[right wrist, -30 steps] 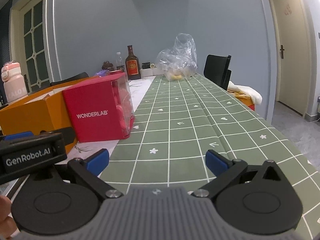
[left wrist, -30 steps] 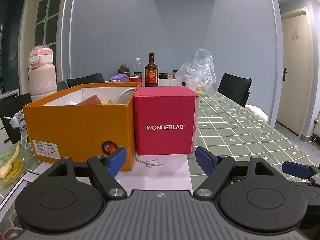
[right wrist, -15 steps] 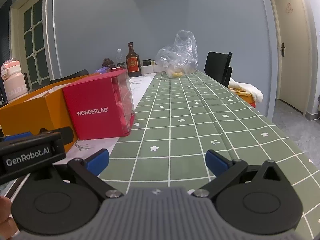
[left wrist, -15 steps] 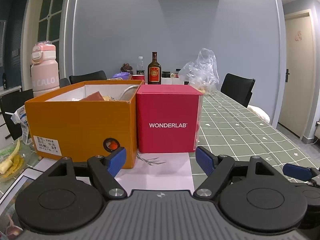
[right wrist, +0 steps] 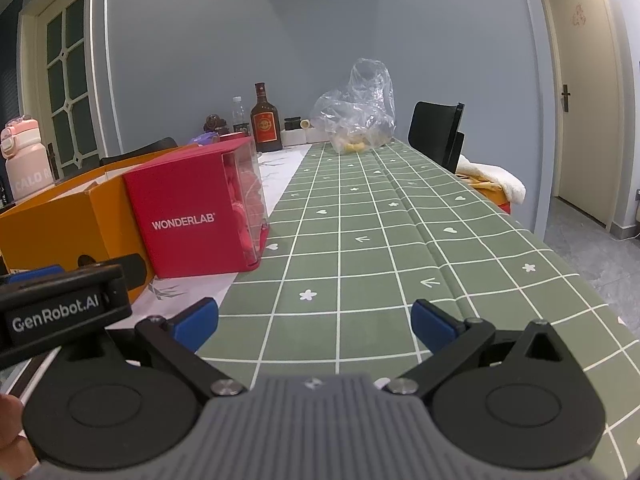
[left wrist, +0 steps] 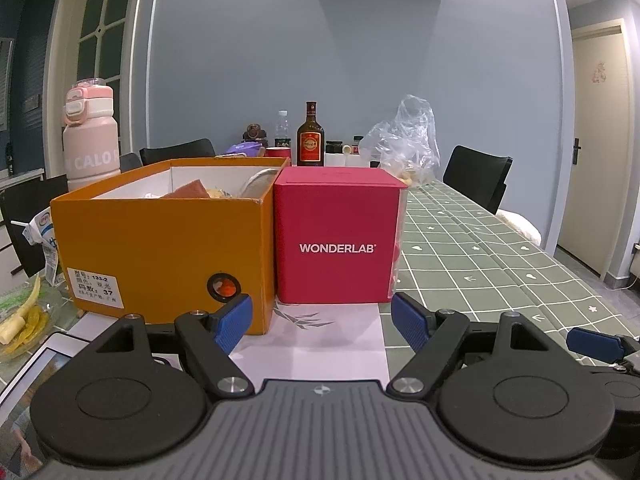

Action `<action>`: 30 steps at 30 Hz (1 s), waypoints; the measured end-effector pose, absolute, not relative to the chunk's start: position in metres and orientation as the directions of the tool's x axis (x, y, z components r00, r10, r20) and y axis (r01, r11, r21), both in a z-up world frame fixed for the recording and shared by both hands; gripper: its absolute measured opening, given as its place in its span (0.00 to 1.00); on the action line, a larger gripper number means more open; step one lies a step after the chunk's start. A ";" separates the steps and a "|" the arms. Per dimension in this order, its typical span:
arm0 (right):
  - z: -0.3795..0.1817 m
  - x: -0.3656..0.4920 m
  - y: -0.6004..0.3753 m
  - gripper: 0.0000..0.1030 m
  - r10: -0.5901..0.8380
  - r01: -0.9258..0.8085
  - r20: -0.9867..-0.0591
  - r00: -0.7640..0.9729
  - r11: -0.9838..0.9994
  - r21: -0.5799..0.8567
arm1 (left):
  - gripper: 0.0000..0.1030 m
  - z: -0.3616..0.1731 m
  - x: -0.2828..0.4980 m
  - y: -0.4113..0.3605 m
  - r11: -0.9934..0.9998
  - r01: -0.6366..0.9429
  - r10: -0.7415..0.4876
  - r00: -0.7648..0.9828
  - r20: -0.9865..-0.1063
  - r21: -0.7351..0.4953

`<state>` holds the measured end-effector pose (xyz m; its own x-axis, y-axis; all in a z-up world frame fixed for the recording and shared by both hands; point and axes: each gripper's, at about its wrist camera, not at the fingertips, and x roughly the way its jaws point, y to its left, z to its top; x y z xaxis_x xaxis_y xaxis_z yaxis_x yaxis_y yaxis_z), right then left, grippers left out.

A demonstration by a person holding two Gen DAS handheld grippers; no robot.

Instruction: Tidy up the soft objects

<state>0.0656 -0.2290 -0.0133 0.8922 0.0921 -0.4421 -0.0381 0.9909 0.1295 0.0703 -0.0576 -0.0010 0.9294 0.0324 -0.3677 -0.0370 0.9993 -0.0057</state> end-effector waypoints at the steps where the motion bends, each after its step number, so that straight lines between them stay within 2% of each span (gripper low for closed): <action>1: -0.013 0.065 -0.229 0.97 0.089 -0.037 -0.442 0.892 0.991 0.126 | 0.90 -0.001 0.070 -0.057 0.999 -0.038 0.033 0.929 -0.368 -0.006; 30: -0.013 0.067 -0.229 0.97 0.086 -0.033 -0.460 0.884 0.992 0.123 | 0.90 -0.003 0.072 -0.059 0.998 -0.055 0.045 0.924 -0.380 -0.016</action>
<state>0.0670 -0.2287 -0.0130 0.8838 0.0862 -0.4599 -0.0329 0.9919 0.1228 0.0722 -0.0590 -0.0026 0.9239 0.0450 -0.3799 -0.0552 0.9983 -0.0159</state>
